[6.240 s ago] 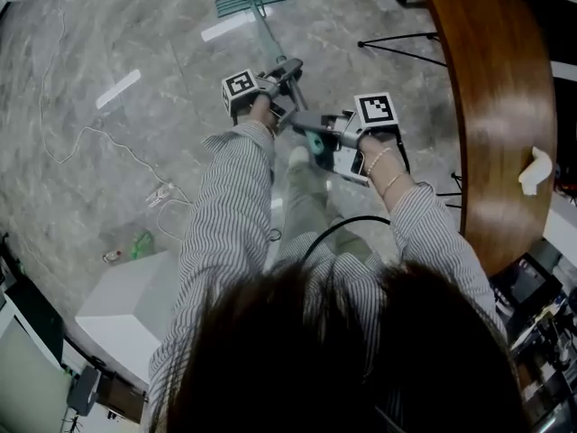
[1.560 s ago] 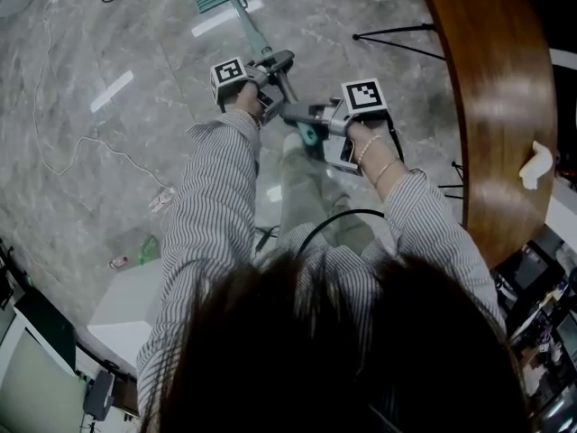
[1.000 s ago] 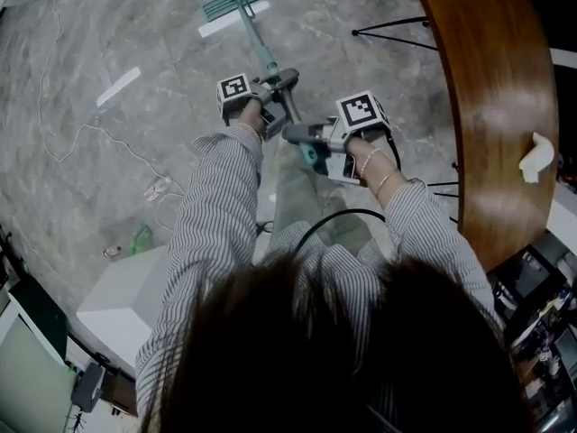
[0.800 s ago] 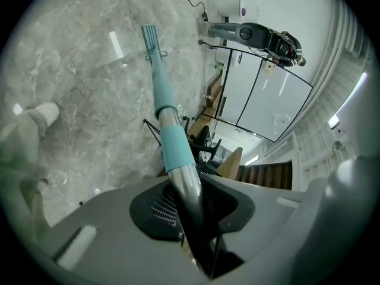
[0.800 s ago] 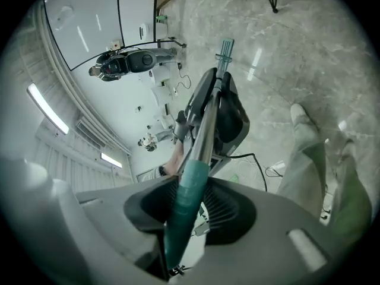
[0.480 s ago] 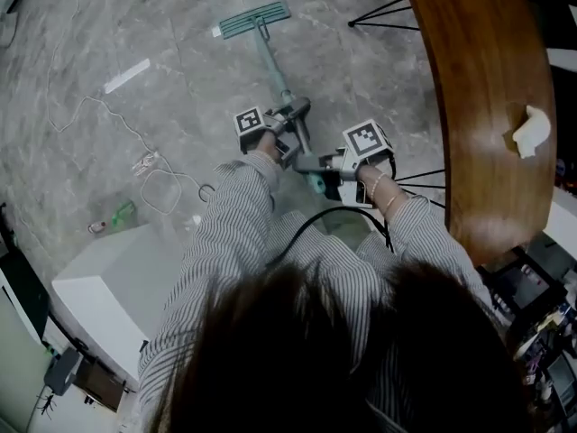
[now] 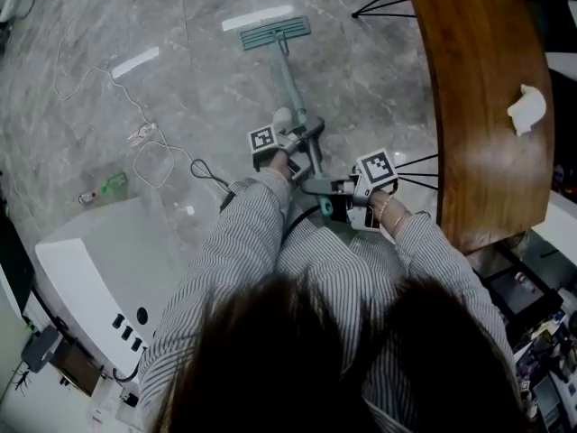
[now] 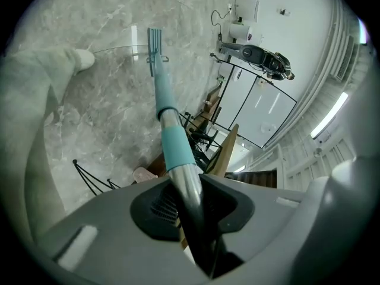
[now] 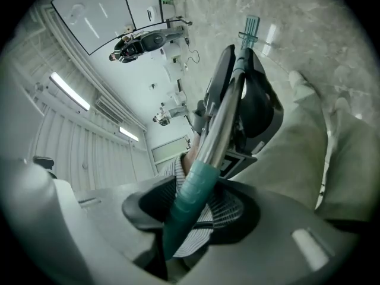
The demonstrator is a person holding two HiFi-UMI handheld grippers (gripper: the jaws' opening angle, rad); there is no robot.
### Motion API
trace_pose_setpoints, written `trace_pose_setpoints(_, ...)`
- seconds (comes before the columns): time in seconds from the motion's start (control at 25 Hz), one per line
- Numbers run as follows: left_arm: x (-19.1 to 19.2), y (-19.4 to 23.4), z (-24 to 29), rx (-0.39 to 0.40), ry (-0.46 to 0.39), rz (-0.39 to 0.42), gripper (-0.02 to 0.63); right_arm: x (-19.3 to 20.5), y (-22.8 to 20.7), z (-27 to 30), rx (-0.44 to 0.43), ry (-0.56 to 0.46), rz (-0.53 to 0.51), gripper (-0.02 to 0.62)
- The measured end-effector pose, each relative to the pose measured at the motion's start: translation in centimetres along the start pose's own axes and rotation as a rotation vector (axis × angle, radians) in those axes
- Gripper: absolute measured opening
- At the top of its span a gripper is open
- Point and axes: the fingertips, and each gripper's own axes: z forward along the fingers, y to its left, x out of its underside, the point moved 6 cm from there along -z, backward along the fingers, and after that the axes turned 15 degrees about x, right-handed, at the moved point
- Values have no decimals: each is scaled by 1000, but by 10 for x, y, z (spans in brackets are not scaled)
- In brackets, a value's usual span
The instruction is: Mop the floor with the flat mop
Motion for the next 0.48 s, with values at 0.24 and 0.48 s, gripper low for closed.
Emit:
trace_pose_setpoints(0.24,31,5,-18,13,-18,-38,87,43,17,21,-132,29,-3,153)
trace_pose_setpoints(0.48,29,5,-29,-38,50,-46,83,49,5,20,-137,3,51,137)
